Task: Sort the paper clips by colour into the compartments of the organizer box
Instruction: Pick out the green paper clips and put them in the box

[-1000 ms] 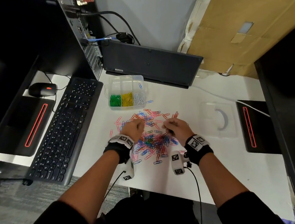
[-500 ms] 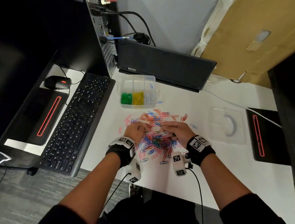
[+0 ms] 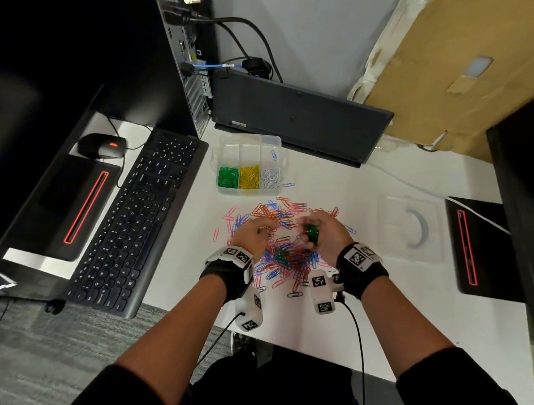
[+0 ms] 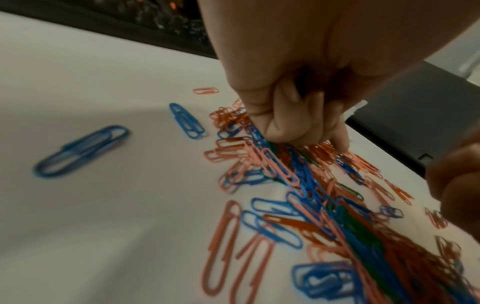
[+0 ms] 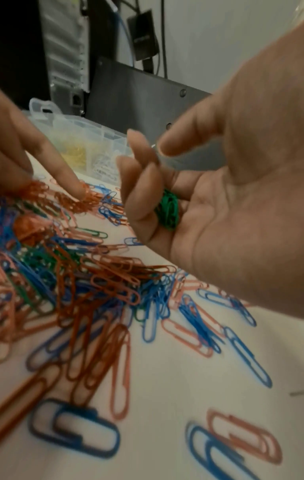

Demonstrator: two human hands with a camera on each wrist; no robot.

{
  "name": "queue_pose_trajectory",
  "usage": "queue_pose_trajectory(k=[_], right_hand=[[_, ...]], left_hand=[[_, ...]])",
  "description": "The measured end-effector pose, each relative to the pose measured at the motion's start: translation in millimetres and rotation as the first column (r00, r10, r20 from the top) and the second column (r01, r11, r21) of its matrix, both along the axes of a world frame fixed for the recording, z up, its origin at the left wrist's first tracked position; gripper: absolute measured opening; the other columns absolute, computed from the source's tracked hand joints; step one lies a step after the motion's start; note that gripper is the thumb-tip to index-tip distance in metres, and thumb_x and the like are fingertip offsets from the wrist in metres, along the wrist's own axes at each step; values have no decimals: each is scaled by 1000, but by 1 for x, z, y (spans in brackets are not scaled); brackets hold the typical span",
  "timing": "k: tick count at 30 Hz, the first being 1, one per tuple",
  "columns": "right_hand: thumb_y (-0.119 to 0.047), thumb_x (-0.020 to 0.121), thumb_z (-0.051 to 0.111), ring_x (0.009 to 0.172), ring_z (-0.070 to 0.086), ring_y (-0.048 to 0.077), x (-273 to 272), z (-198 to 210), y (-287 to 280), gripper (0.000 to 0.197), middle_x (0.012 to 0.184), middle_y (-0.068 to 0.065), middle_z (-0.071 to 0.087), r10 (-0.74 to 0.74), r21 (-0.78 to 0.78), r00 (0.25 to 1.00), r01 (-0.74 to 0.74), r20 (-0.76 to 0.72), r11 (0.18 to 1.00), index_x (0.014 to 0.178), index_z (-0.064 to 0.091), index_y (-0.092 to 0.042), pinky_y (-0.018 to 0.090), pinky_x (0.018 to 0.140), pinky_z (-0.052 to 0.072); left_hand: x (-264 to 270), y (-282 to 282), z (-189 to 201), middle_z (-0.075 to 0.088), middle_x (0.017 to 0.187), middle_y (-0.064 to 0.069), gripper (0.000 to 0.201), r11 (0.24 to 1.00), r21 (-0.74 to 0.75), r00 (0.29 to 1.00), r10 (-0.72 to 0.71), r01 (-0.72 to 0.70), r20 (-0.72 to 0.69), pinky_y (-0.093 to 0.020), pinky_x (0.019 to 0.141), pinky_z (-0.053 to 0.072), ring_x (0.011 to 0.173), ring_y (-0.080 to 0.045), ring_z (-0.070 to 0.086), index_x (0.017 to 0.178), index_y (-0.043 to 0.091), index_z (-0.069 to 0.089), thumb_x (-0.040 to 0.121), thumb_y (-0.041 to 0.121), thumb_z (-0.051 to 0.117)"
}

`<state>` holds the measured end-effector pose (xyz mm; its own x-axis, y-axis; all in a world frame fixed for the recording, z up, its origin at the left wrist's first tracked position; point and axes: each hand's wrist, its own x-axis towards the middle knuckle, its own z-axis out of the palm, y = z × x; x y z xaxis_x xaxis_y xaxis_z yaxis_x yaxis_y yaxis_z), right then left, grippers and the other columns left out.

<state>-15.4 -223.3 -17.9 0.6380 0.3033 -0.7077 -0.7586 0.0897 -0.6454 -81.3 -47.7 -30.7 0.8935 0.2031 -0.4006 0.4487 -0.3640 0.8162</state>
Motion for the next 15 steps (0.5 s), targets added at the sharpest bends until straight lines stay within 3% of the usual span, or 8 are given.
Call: queue_pose_trajectory(k=[1, 3, 5, 6, 7, 10, 13, 15], right_hand=[[-18, 93, 56, 55, 49, 15, 0, 0, 1, 19, 70, 6, 58, 47, -50, 999, -46, 20, 998, 81, 65, -6, 22, 46, 36], [-24, 89, 68, 58, 54, 15, 2, -7, 2, 20, 70, 3, 62, 264, -297, 948, -203, 181, 933, 76, 69, -9, 22, 50, 44], [-28, 82, 76, 67, 62, 9, 3, -13, 3, 11, 75, -6, 70, 588, -626, 741, -297, 325, 721, 82, 77, -16, 19, 62, 50], [-26, 80, 78, 71, 63, 4, 2, -15, 5, 8, 78, -8, 71, 678, -710, 647, -289, 350, 642, 84, 79, -19, 16, 66, 49], [-22, 79, 79, 71, 62, 1, 0, -16, 6, 7, 78, -9, 71, 710, -743, 600, -270, 368, 613, 84, 79, -19, 14, 65, 46], [-13, 77, 76, 66, 57, 1, -3, -16, 12, 6, 75, -7, 67, 736, -770, 551, -238, 394, 591, 82, 78, -16, 16, 61, 41], [-13, 77, 75, 61, 53, 0, 0, -19, 13, 5, 70, -10, 63, 788, -805, 492, -255, 369, 536, 77, 78, -17, 16, 61, 40], [-14, 77, 76, 59, 50, -1, 2, -17, 12, 3, 65, -15, 57, 812, -822, 468, -264, 349, 505, 76, 76, -17, 18, 63, 40]], left_hand=[[-1, 3, 0, 64, 93, -4, 38, 1000, -24, 1000, 15, -15, -11, -16, 48, 39, 53, -9, 49, 100, 16, 72, 95, 1, 38], [-3, 8, -2, 65, 91, 4, 35, 1000, 4, 1000, -17, 17, 6, -15, 55, 42, 60, -4, 53, 97, 17, 73, 95, 3, 42], [-4, 13, -3, 66, 87, 12, 21, 987, 91, 990, -138, 133, 44, -17, 65, 43, 64, 0, 52, 90, 24, 74, 90, 11, 58], [-5, 14, -3, 65, 82, 15, 15, 970, 139, 976, -211, 201, 59, -16, 64, 41, 61, 1, 50, 87, 26, 75, 84, 14, 66], [-6, 14, -2, 64, 78, 17, 12, 944, 183, 956, -289, 274, 60, -14, 63, 39, 59, 3, 50, 86, 26, 76, 80, 17, 71], [-7, 8, 2, 65, 78, 18, 11, 845, 310, 887, -462, 436, 10, -12, 67, 39, 66, 1, 55, 87, 26, 76, 76, 25, 76], [-6, 3, 5, 71, 92, 11, 14, 792, 379, 865, -499, 479, -51, -21, 76, 48, 81, -10, 62, 90, 28, 75, 77, 33, 75], [-4, 2, 5, 71, 94, 10, 13, 777, 399, 861, -505, 487, -67, -21, 75, 48, 80, -9, 60, 91, 28, 75, 79, 32, 73]])
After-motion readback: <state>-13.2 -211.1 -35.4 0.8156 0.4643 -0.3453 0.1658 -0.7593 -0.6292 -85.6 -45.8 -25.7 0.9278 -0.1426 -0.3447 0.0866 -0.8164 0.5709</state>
